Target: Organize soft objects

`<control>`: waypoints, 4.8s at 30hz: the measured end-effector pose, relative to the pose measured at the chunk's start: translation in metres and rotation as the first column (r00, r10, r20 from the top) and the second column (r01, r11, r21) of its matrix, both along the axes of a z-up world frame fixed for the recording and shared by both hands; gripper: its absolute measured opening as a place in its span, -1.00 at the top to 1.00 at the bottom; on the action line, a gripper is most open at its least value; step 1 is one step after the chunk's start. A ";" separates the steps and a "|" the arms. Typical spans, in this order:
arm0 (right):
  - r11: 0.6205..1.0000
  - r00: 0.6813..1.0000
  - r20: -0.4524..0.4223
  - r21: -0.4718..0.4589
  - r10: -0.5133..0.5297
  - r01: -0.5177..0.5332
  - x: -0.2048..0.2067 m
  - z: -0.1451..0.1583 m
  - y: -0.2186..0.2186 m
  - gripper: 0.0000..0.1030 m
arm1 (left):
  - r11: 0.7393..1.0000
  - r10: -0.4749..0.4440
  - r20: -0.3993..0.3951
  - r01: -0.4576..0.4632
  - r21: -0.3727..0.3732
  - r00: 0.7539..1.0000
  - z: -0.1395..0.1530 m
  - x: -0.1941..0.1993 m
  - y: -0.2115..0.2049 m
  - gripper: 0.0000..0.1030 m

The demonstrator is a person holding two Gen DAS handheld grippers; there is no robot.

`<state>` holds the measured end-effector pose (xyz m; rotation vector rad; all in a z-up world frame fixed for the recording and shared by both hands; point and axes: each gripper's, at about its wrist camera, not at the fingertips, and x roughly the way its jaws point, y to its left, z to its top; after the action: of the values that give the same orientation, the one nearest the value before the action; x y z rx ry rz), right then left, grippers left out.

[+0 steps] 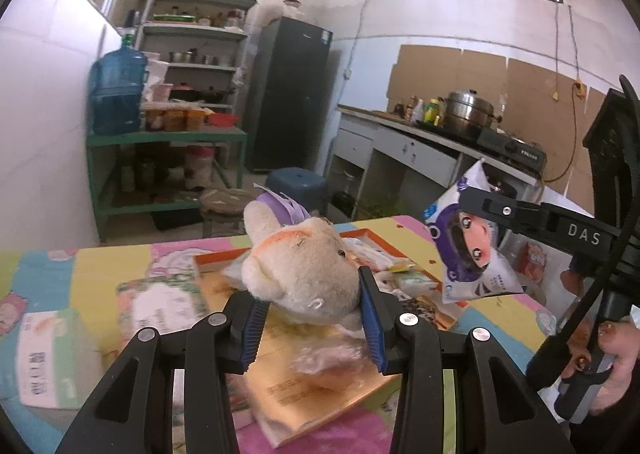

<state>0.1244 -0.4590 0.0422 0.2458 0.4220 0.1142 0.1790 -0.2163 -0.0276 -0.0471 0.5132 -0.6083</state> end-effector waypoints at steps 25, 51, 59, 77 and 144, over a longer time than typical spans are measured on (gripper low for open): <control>0.982 0.981 -0.138 0.153 0.136 -0.114 0.070 -0.062 -0.043 0.57 | 0.998 -0.060 -0.173 0.064 0.020 0.983 -0.061 0.079 -0.082 0.15; 0.946 0.967 -0.132 0.270 0.218 -0.177 0.080 -0.081 -0.036 -0.26 | 1.000 0.007 -0.166 -0.004 0.017 0.986 -0.068 0.071 -0.064 -0.47; 0.943 0.966 -0.107 0.267 0.234 -0.199 0.067 -0.069 -0.026 -0.26 | 0.999 0.039 -0.115 -0.037 0.027 0.993 -0.054 0.053 -0.048 -0.47; 0.953 0.970 -0.073 0.219 0.232 -0.211 0.021 -0.039 0.013 -0.26 | 0.997 0.080 -0.055 -0.081 -0.017 0.995 -0.020 0.009 0.003 -0.47; 0.944 0.964 0.037 -0.197 -0.262 0.264 -0.195 0.029 0.156 -0.26 | 0.898 0.414 0.185 -0.433 0.075 0.891 0.092 -0.209 0.131 -0.47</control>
<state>-0.0703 -0.3035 0.0708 0.1005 0.3839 -0.1899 -0.0303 -0.0854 0.0645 0.0010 0.3591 -0.1489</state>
